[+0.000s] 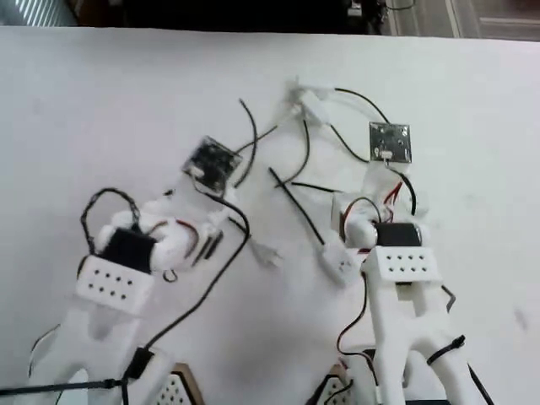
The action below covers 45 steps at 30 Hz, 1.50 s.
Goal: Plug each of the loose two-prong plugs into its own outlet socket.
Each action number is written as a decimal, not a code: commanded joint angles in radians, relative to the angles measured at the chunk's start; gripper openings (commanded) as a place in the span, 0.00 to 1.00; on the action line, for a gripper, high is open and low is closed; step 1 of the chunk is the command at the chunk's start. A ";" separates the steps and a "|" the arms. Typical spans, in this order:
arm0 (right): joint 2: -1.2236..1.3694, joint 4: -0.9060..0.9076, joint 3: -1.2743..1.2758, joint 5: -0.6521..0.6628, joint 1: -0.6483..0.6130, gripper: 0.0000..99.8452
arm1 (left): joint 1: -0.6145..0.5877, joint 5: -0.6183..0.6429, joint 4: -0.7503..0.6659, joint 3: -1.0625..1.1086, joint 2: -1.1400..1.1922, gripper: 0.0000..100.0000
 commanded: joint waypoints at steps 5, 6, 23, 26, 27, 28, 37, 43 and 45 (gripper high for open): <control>-0.036 -0.016 -0.049 -0.009 0.005 0.20 | -0.133 0.006 -0.143 -0.245 0.134 0.02; -0.036 -0.016 -0.049 -0.009 0.005 0.20 | -0.133 0.006 -0.183 -0.264 0.183 0.02; -0.035 -0.016 -0.048 -0.006 0.001 0.20 | -0.134 0.054 -0.462 -0.836 1.040 0.15; -0.035 -0.016 -0.046 -0.006 0.001 0.20 | -0.150 0.172 -0.428 -0.918 1.133 0.31; -0.035 -0.016 -0.046 -0.005 0.001 0.20 | -0.153 0.187 -0.391 -0.950 1.148 0.35; -0.035 -0.016 -0.046 -0.003 0.001 0.20 | -0.154 0.190 -0.339 -0.984 1.159 0.38; -0.035 -0.007 -0.040 0.000 -0.048 0.20 | -0.194 0.184 0.031 -1.249 1.162 0.40; -0.035 0.002 -0.035 0.043 -0.070 0.20 | -0.240 0.176 0.284 -1.381 1.161 0.40; -0.035 0.045 -0.049 0.092 -0.104 0.20 | -0.251 0.146 0.368 -1.419 1.150 0.39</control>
